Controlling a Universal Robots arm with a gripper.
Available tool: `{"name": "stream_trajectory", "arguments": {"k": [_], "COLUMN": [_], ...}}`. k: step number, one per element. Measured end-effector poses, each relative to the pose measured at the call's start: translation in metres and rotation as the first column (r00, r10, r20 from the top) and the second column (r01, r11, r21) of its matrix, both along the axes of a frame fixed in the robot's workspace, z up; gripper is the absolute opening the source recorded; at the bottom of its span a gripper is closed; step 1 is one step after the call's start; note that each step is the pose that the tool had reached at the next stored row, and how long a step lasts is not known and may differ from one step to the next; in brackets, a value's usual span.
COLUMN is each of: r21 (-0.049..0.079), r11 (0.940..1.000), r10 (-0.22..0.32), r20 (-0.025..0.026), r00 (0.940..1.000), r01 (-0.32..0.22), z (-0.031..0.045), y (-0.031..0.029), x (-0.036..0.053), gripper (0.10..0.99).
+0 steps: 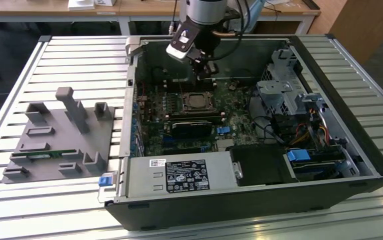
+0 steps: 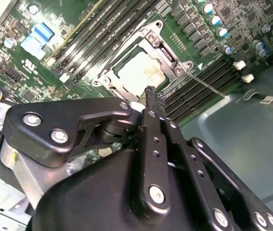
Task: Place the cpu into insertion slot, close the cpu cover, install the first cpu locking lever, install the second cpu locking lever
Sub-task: 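Install the first cpu locking lever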
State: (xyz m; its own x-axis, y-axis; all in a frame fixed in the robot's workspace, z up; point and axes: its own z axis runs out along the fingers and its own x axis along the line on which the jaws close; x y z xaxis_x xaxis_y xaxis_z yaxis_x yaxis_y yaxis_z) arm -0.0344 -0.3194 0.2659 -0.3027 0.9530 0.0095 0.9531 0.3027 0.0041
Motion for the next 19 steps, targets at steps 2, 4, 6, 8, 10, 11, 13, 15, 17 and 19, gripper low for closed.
{"name": "stream_trajectory", "arguments": {"k": [2, 4, 6, 8, 10, 11, 13, 15, 17, 19], "r21": [0.0, 0.0, 0.0, 0.0, 0.0, 0.0, 0.0, 0.0, 0.0, 0.0], "r11": [0.9999, 0.9995, 0.999, 0.9982, 0.9973, 0.9968, 0.9957, 0.9945, 0.9932, 0.9917], "r10": [0.016, 0.03, 0.045, 0.06, 0.074, 0.08, 0.093, 0.105, 0.117, 0.128], "r20": [0.0, 0.0, 0.0, 0.0, 0.0, 0.0, -0.0001, 0.0, 0.0, 0.0], "r00": [0.9999, 0.9995, 0.999, 0.9982, 0.9973, 0.9968, 0.9957, 0.9945, 0.9932, 0.9917], "r01": [-0.016, -0.03, -0.045, -0.06, -0.074, -0.08, -0.093, -0.105, -0.117, -0.128], "z": [0.0, 0.0, 0.0, 0.0, 0.0, 0.0, 0.0, 0.0, 0.0, 0.0], "y": [0.0, 0.0, 0.0, 0.0, 0.0, 0.0, 0.0, 0.0, 0.0, 0.0], "x": [0.0, 0.0, 0.0, 0.0, 0.0, 0.0, 0.0, 0.0, 0.0, 0.0], "gripper": [0.106, 0.106, 0.106, 0.106, 0.106, 0.106, 0.106, 0.106, 0.106, 0.106]}}
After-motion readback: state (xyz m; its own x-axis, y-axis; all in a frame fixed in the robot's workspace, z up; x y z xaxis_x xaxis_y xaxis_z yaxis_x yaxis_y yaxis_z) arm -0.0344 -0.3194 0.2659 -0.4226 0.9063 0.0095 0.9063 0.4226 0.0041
